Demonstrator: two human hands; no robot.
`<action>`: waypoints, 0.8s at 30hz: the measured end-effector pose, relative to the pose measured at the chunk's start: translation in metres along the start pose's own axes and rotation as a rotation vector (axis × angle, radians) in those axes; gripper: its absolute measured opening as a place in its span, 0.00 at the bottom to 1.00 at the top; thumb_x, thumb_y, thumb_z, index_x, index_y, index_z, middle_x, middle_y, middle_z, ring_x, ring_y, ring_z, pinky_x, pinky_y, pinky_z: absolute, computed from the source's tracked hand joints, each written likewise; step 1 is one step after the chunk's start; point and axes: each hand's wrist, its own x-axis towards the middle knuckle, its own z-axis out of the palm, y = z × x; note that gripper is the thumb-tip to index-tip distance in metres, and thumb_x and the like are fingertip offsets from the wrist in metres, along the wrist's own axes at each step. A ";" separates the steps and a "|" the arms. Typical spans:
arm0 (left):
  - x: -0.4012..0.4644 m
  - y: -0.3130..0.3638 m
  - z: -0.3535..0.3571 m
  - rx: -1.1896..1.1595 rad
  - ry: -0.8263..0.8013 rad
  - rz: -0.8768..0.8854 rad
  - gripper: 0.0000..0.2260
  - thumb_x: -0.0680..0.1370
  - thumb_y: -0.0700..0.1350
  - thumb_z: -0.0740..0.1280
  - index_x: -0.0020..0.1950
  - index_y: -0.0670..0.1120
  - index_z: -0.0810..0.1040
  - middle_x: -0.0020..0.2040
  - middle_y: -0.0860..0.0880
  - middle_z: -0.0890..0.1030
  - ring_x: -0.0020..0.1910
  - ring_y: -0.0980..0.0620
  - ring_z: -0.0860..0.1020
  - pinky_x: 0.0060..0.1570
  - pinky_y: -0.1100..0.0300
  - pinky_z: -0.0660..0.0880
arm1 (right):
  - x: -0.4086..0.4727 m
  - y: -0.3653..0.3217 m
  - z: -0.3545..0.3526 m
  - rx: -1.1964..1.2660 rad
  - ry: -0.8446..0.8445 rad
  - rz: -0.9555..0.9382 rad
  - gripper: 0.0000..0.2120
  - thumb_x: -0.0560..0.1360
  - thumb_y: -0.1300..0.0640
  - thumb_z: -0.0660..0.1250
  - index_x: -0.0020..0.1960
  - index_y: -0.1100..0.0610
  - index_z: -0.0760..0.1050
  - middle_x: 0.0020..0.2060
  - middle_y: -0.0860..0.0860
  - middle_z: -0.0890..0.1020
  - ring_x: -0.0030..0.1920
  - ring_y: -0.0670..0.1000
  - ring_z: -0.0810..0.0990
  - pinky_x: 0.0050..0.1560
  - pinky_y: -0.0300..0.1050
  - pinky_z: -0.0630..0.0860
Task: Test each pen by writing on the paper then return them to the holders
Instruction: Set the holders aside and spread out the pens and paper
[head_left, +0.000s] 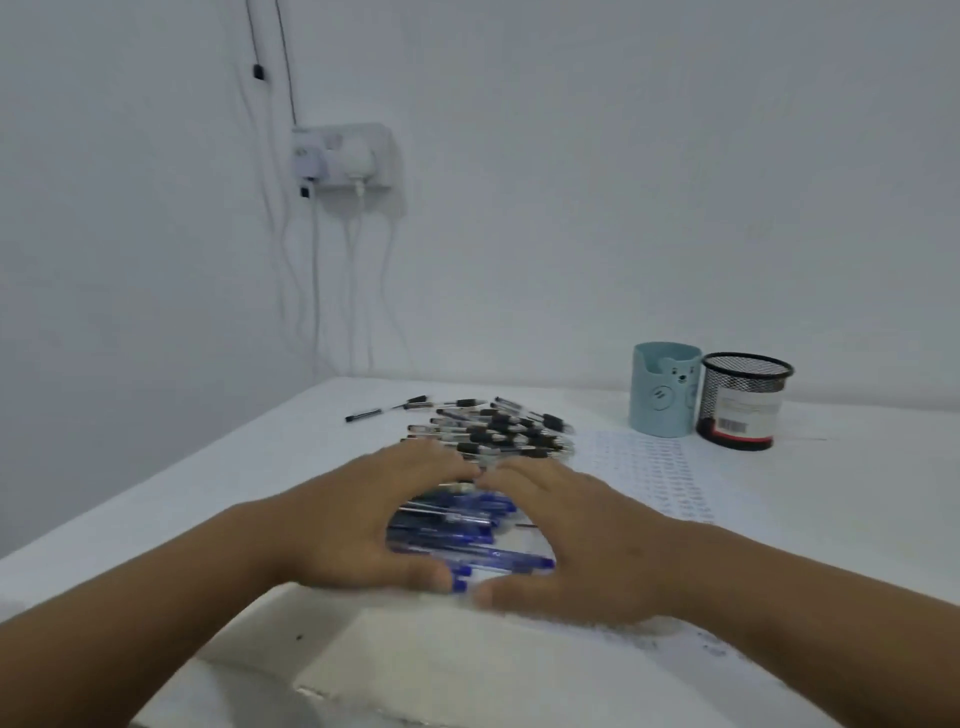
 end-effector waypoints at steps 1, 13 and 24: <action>-0.006 -0.002 0.002 0.018 -0.057 -0.008 0.35 0.69 0.77 0.62 0.73 0.73 0.56 0.72 0.69 0.63 0.73 0.68 0.59 0.72 0.70 0.55 | 0.000 0.000 0.001 -0.004 -0.063 0.033 0.41 0.74 0.28 0.61 0.79 0.40 0.48 0.78 0.41 0.54 0.77 0.44 0.53 0.76 0.42 0.52; -0.011 -0.030 0.030 -0.054 0.100 -0.117 0.28 0.76 0.71 0.63 0.73 0.62 0.66 0.66 0.67 0.68 0.67 0.62 0.69 0.67 0.55 0.69 | 0.026 0.010 0.018 -0.071 -0.034 0.027 0.29 0.81 0.35 0.55 0.78 0.46 0.56 0.74 0.42 0.60 0.74 0.43 0.54 0.78 0.50 0.54; -0.011 -0.065 0.022 -0.065 -0.017 -0.216 0.27 0.74 0.76 0.53 0.72 0.71 0.60 0.60 0.66 0.68 0.61 0.64 0.67 0.63 0.57 0.66 | 0.071 -0.010 0.028 0.018 -0.187 0.048 0.30 0.85 0.42 0.49 0.81 0.51 0.44 0.81 0.48 0.44 0.78 0.47 0.31 0.79 0.49 0.36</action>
